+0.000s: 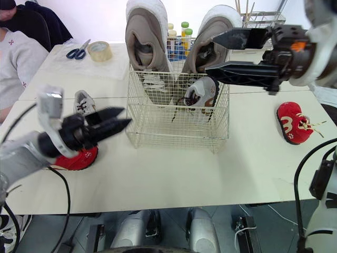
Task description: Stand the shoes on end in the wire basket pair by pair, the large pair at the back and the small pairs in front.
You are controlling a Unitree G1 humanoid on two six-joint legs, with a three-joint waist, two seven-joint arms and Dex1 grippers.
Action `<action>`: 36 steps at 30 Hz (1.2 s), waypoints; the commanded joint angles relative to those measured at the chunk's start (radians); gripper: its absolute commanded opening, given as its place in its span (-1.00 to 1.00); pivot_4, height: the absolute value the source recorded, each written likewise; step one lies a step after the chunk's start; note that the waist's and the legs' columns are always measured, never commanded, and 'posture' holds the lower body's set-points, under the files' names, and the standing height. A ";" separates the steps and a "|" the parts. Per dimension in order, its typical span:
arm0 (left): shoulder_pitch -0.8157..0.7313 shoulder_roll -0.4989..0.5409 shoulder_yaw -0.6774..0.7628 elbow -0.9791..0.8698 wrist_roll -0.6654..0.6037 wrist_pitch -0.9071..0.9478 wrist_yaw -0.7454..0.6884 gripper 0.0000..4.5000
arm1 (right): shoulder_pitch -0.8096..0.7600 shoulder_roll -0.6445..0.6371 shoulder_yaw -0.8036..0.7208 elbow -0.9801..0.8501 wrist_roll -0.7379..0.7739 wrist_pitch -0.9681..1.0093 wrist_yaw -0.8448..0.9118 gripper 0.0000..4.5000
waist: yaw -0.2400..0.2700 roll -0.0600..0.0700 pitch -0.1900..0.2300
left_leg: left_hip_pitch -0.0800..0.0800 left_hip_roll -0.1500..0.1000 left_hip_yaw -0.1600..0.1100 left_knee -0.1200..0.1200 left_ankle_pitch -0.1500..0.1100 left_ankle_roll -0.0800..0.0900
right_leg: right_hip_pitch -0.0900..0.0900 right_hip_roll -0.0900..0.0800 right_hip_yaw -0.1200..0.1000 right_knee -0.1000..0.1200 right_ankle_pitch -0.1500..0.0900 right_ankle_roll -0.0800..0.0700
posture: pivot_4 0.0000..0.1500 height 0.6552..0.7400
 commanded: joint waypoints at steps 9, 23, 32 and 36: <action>-0.109 0.250 0.032 0.848 0.356 0.183 -0.282 0.50 | 0.035 0.138 0.236 -0.121 -0.034 -0.160 0.217 0.95 | 0.012 -0.003 0.000 | -0.001 0.000 0.002 0.000 0.000 0.000 | -0.003 0.001 -0.001 0.002 0.000 0.001 | 1.00 1.00; -0.751 0.071 -0.356 1.533 0.973 0.055 -0.723 0.50 | 0.133 0.036 0.299 -0.217 -0.219 -0.296 0.259 0.95 | 0.014 -0.015 -0.001 | -0.003 0.001 0.007 0.000 0.000 0.000 | -0.005 0.002 -0.001 0.002 0.000 0.001 | 1.00 1.00; -0.879 -0.053 -0.320 1.734 1.156 -0.117 -0.692 -0.26 | 0.190 -0.002 0.235 -0.252 -0.190 -0.261 0.180 1.00 | 0.013 -0.017 -0.001 | -0.003 0.001 0.006 0.001 0.000 0.001 | -0.005 0.000 0.000 0.002 0.000 0.001 | 1.00 1.00; -0.897 -0.064 -0.276 1.745 1.177 -0.129 -0.679 -0.96 | 0.190 0.002 0.242 -0.243 -0.200 -0.271 0.170 1.00 | 0.014 -0.017 -0.001 | -0.003 0.001 0.006 0.001 0.000 0.001 | -0.006 0.000 0.000 0.003 0.000 0.001 | 1.00 1.00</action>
